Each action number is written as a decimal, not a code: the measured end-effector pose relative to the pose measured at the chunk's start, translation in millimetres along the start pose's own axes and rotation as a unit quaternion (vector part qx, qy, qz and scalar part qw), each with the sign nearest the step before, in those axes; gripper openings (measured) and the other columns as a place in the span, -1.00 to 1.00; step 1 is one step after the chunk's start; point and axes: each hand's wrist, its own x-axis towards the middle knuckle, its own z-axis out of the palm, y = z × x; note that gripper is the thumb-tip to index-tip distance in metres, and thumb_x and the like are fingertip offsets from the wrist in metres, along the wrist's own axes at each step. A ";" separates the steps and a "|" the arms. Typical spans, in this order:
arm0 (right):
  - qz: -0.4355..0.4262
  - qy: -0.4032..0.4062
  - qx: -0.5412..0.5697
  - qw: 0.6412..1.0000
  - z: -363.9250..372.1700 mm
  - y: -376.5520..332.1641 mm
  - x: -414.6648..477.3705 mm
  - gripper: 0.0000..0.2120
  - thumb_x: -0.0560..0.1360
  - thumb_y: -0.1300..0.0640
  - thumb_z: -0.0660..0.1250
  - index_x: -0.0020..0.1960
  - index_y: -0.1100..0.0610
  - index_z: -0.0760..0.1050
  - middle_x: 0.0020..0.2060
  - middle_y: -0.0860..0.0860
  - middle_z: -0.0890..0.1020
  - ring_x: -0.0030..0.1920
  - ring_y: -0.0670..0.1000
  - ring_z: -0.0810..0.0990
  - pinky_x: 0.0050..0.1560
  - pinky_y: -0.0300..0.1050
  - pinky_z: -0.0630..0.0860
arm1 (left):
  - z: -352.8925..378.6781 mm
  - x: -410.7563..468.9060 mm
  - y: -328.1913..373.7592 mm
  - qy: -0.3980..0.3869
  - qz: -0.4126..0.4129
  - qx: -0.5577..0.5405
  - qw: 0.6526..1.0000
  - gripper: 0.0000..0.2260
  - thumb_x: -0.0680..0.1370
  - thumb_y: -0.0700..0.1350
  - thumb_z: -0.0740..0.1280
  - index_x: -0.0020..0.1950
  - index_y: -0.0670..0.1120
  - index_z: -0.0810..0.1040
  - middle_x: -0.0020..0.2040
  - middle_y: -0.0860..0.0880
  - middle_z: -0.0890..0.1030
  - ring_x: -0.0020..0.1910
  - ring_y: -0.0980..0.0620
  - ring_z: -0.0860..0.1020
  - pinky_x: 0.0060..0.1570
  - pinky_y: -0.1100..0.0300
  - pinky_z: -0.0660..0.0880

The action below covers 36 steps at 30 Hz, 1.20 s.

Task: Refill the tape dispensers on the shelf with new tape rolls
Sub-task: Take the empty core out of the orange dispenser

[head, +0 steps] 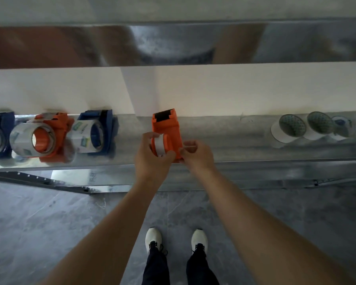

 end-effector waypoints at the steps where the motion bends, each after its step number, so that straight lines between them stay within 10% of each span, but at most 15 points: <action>1: -0.002 -0.002 0.002 1.000 0.1 -2.1 -1.2 -0.83 0.50 0.12 0.51 0.00 -0.06 0.56 -0.11 -0.04 0.72 -0.09 0.01 0.74 0.00 0.09 0.71 | -2.9 0.2 -1.2 -0.002 -0.019 -0.033 0.999 -0.56 0.50 -0.08 0.58 0.29 0.11 0.48 -0.03 0.04 0.64 -0.17 0.09 0.66 -0.30 0.31 0.61; 9: -0.030 -0.011 0.022 0.999 -7.0 -14.2 -7.5 -0.90 0.42 0.15 0.48 -0.11 0.00 0.61 -0.21 0.00 0.73 -0.22 0.01 0.76 -0.10 0.10 0.73 | -10.9 13.4 -5.7 -0.053 -0.135 -0.216 0.966 -0.73 0.63 -0.18 0.44 0.31 0.03 0.60 0.20 -0.12 0.70 0.15 -0.10 0.72 0.06 -0.04 0.72; 14: -0.039 0.007 0.017 0.999 -10.6 -13.1 -6.5 -0.84 0.30 0.03 0.50 -0.13 0.01 0.63 -0.24 -0.02 0.72 -0.21 0.04 0.76 -0.15 0.12 0.72 | -2.1 27.6 -12.4 -0.037 -0.083 -0.080 0.993 -0.75 0.63 -0.05 0.42 0.31 0.02 0.69 0.27 -0.16 0.59 0.02 0.08 0.66 0.01 0.27 0.62; 18: -0.051 0.008 0.054 0.997 -13.8 -15.4 -10.7 -0.89 0.48 0.19 0.52 -0.04 0.15 0.62 -0.12 0.09 0.68 -0.20 0.05 0.75 -0.23 0.06 0.73 | 8.7 53.8 -44.7 -0.067 -0.093 -0.031 0.993 -0.62 0.46 0.17 0.44 0.28 0.22 0.69 0.19 -0.03 0.70 0.11 -0.01 0.71 0.21 -0.06 0.67; 22: -0.060 0.017 0.064 0.996 -13.7 -15.0 -13.2 -0.86 0.51 0.15 0.52 -0.01 0.14 0.59 -0.09 0.03 0.66 -0.18 0.04 0.76 -0.23 0.05 0.73 | 6.3 46.0 -17.6 -0.052 -0.073 0.000 0.996 -0.65 0.62 -0.04 0.43 0.42 0.04 0.63 0.17 0.06 0.70 0.15 0.00 0.67 0.26 -0.05 0.64; 36: -0.104 0.045 -0.018 0.993 -4.6 -9.8 -15.2 -0.80 0.53 -0.05 0.50 0.07 -0.04 0.55 -0.08 -0.15 0.66 -0.17 -0.12 0.73 -0.15 -0.13 0.71 | -2.5 39.4 -27.1 -0.001 -0.062 0.055 0.997 -0.80 0.55 -0.03 0.56 0.16 -0.03 0.78 -0.04 0.05 0.78 -0.10 0.15 0.69 -0.09 0.26 0.58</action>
